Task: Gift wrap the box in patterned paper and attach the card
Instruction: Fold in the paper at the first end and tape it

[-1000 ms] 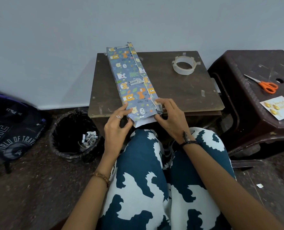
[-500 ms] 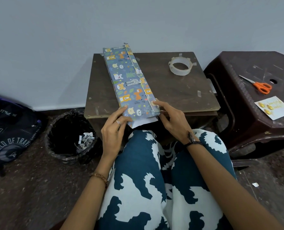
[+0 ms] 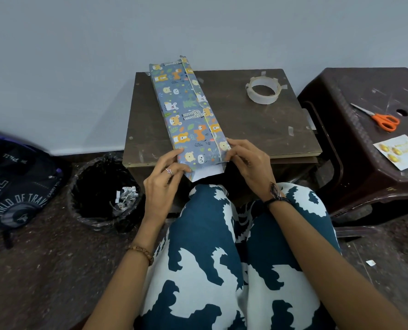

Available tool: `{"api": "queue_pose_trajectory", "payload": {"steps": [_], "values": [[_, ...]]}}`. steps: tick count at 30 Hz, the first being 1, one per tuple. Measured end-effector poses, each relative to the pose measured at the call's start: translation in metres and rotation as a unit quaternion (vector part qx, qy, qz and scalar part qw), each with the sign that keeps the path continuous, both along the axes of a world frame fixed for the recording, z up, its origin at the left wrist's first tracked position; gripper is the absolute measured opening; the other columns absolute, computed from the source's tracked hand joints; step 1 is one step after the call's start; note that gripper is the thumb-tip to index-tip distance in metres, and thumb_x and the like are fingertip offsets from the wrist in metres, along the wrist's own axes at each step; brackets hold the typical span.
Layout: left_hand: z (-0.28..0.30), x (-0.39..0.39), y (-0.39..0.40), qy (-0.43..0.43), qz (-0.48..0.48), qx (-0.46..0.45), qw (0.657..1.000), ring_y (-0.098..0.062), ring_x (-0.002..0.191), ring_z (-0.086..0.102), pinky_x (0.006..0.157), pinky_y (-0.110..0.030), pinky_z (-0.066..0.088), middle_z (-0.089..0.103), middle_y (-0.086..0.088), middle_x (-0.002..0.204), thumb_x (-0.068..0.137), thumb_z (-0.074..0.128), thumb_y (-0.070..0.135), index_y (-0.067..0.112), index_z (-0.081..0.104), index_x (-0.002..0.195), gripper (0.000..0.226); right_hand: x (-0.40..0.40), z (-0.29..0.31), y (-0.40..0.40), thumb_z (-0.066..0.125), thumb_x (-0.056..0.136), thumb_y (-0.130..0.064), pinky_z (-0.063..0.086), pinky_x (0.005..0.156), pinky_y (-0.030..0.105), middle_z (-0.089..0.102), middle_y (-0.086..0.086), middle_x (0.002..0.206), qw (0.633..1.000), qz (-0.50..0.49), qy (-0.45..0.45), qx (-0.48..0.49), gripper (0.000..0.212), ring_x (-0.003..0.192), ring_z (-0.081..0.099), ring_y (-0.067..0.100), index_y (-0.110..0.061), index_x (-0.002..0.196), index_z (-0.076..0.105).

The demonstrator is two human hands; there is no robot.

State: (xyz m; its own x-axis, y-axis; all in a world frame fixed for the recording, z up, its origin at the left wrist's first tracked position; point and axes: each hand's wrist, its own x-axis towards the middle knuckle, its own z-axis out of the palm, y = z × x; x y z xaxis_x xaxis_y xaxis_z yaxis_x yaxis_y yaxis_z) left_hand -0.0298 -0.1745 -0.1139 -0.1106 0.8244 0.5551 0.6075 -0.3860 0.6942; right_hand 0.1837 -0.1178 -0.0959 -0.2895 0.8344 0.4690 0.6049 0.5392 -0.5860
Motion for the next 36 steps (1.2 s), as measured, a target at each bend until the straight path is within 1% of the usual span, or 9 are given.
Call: {"api": "queue_pose_trajectory", "payload": {"steps": [3, 5, 10, 15, 18, 22, 29, 33, 36], "values": [[0.004, -0.004, 0.0, 0.037, -0.014, 0.005, 0.999, -0.003, 0.109, 0.056, 0.089, -0.011, 0.042, 0.059, -0.004, 0.121, 0.088, 0.051, 0.008, 0.006, 0.069, 0.081, 0.02, 0.001, 0.0, 0.002, 0.061, 0.085, 0.001, 0.052, 0.084, 0.026, 0.063, 0.001, 0.121, 1.0, 0.015, 0.021, -0.004, 0.016, 0.106, 0.06, 0.009, -0.012, 0.081, 0.071], [0.007, -0.006, 0.0, 0.094, -0.017, 0.017, 0.995, -0.004, 0.109, 0.056, 0.075, -0.014, 0.047, 0.058, -0.001, 0.123, 0.089, 0.052, 0.01, 0.01, 0.068, 0.083, 0.018, 0.001, 0.0, 0.002, 0.063, 0.084, 0.001, 0.048, 0.09, 0.018, 0.063, 0.003, 0.123, 1.0, 0.02, 0.023, -0.005, 0.016, 0.11, 0.059, 0.009, -0.011, 0.083, 0.073], [0.006, -0.009, 0.0, 0.192, -0.013, 0.051, 0.98, -0.012, 0.097, 0.062, 0.052, -0.027, 0.053, 0.054, 0.001, 0.125, 0.088, 0.055, 0.009, 0.013, 0.066, 0.093, 0.013, 0.004, 0.001, 0.003, 0.062, 0.083, 0.0, 0.049, 0.091, 0.023, 0.059, 0.005, 0.128, 0.999, 0.03, -0.002, -0.018, 0.018, 0.115, 0.059, 0.014, -0.012, 0.091, 0.073], [0.008, -0.008, 0.0, 0.216, -0.012, 0.043, 0.975, -0.018, 0.094, 0.066, 0.054, -0.032, 0.055, 0.058, -0.005, 0.125, 0.091, 0.055, 0.014, 0.009, 0.067, 0.095, 0.014, 0.002, 0.004, 0.001, 0.063, 0.086, -0.01, 0.045, 0.091, 0.019, 0.062, 0.007, 0.122, 0.999, 0.041, -0.025, -0.008, 0.013, 0.109, 0.058, 0.012, -0.008, 0.097, 0.071], [0.009, -0.005, -0.001, 0.218, -0.01, 0.032, 0.975, -0.019, 0.095, 0.066, 0.058, -0.032, 0.055, 0.059, -0.006, 0.125, 0.091, 0.051, 0.01, 0.008, 0.067, 0.097, 0.017, 0.001, 0.003, 0.002, 0.063, 0.086, -0.008, 0.051, 0.085, 0.027, 0.066, 0.005, 0.112, 0.999, 0.028, -0.028, 0.001, 0.011, 0.106, 0.061, 0.013, -0.009, 0.096, 0.069], [0.008, -0.004, -0.001, 0.203, -0.006, 0.023, 0.979, -0.014, 0.098, 0.064, 0.06, -0.028, 0.053, 0.057, -0.004, 0.127, 0.091, 0.05, 0.009, 0.009, 0.066, 0.097, 0.017, -0.003, 0.007, 0.002, 0.063, 0.086, -0.007, 0.056, 0.078, 0.037, 0.068, 0.001, 0.101, 0.997, -0.005, 0.042, -0.066, 0.019, 0.092, 0.067, 0.015, -0.009, 0.103, 0.054], [-0.004, -0.006, -0.006, 0.196, -0.031, -0.007, 0.98, -0.009, 0.109, 0.057, 0.066, -0.022, 0.052, 0.041, 0.004, 0.142, 0.086, 0.057, 0.023, 0.015, 0.057, 0.112, 0.027, -0.004, 0.005, 0.005, 0.063, 0.085, -0.004, 0.054, 0.081, 0.031, 0.067, 0.002, 0.107, 1.0, 0.009, 0.013, 0.008, 0.028, 0.094, 0.065, 0.015, -0.01, 0.112, 0.063], [-0.008, -0.009, -0.004, 0.218, -0.031, -0.021, 0.975, -0.009, 0.115, 0.052, 0.067, -0.022, 0.051, 0.038, 0.004, 0.144, 0.082, 0.065, 0.037, 0.019, 0.053, 0.113, 0.038, -0.006, 0.007, 0.005, 0.063, 0.085, -0.003, 0.053, 0.08, 0.019, 0.065, -0.007, 0.1, 0.999, 0.006, 0.029, -0.024, 0.02, 0.09, 0.065, 0.008, -0.009, 0.104, 0.061], [-0.01, -0.008, -0.003, 0.231, -0.012, 0.008, 0.973, -0.01, 0.11, 0.054, 0.068, -0.024, 0.051, 0.042, 0.002, 0.141, 0.086, 0.063, 0.029, 0.017, 0.053, 0.112, 0.031, -0.006, 0.007, 0.005, 0.063, 0.085, -0.002, 0.049, 0.076, 0.009, 0.063, -0.009, 0.093, 0.999, -0.001, 0.031, -0.036, 0.011, 0.084, 0.061, 0.002, -0.008, 0.093, 0.058]]}}
